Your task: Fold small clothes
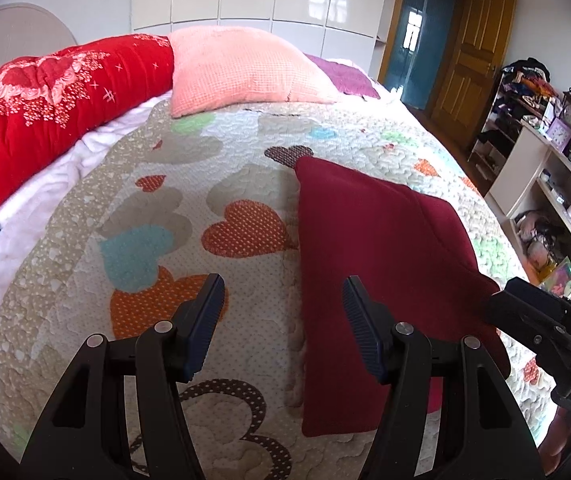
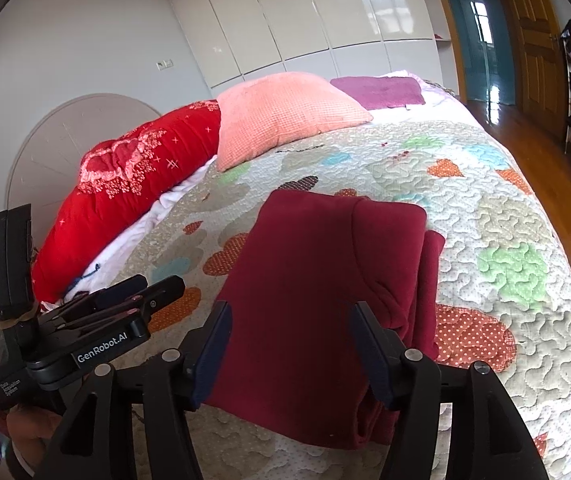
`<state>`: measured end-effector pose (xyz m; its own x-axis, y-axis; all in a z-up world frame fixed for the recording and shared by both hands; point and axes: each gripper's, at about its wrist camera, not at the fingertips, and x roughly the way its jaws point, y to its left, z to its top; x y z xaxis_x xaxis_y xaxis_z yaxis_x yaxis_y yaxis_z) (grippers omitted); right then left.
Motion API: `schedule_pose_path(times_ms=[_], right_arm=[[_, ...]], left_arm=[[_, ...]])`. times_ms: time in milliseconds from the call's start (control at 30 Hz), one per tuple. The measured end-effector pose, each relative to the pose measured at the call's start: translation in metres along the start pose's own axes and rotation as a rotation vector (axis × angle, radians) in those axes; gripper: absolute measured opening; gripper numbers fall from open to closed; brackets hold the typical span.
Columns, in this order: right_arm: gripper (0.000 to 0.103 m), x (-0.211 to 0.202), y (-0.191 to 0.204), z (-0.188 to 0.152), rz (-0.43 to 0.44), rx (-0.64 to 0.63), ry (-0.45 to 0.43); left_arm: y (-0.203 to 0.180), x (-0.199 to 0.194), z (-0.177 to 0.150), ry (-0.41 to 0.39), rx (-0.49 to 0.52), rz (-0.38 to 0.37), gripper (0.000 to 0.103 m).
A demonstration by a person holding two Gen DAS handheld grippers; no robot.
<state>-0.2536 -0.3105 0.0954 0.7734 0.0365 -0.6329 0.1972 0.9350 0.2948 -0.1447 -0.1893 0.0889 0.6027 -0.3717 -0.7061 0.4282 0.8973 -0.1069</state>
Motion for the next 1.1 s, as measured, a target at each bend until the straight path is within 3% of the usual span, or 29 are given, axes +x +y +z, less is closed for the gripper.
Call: schedule_pose_path(times_ms=[133, 267, 567, 667, 733, 967, 1100], right_arm=[[0.061, 0.005, -0.007, 0.000, -0.006, 0.008, 0.010], [0.061, 0.008, -0.014, -0.001, -0.038, 0.008, 0.009], [0.066, 0.019, -0.037, -0.002, -0.082, 0.057, 0.029], [0.073, 0.021, -0.044, -0.001, -0.085, 0.070, 0.027], [0.078, 0.025, -0.050, 0.000, -0.096, 0.078, 0.025], [0.081, 0.051, -0.091, -0.001, -0.094, 0.145, 0.070], [0.090, 0.073, -0.111, -0.001, 0.000, 0.206, 0.093]], left_arm=[[-0.003, 0.007, 0.000, 0.011, 0.003, -0.009, 0.061], [-0.005, 0.014, 0.001, 0.016, -0.008, -0.025, 0.071], [-0.007, 0.027, 0.004, 0.043, -0.010, -0.035, 0.071], [-0.007, 0.032, 0.006, 0.048, -0.005, -0.051, 0.071], [-0.003, 0.039, 0.008, 0.070, -0.023, -0.091, 0.071], [0.002, 0.076, 0.013, 0.163, -0.068, -0.213, 0.076], [-0.004, 0.099, 0.014, 0.206, -0.098, -0.284, 0.083]])
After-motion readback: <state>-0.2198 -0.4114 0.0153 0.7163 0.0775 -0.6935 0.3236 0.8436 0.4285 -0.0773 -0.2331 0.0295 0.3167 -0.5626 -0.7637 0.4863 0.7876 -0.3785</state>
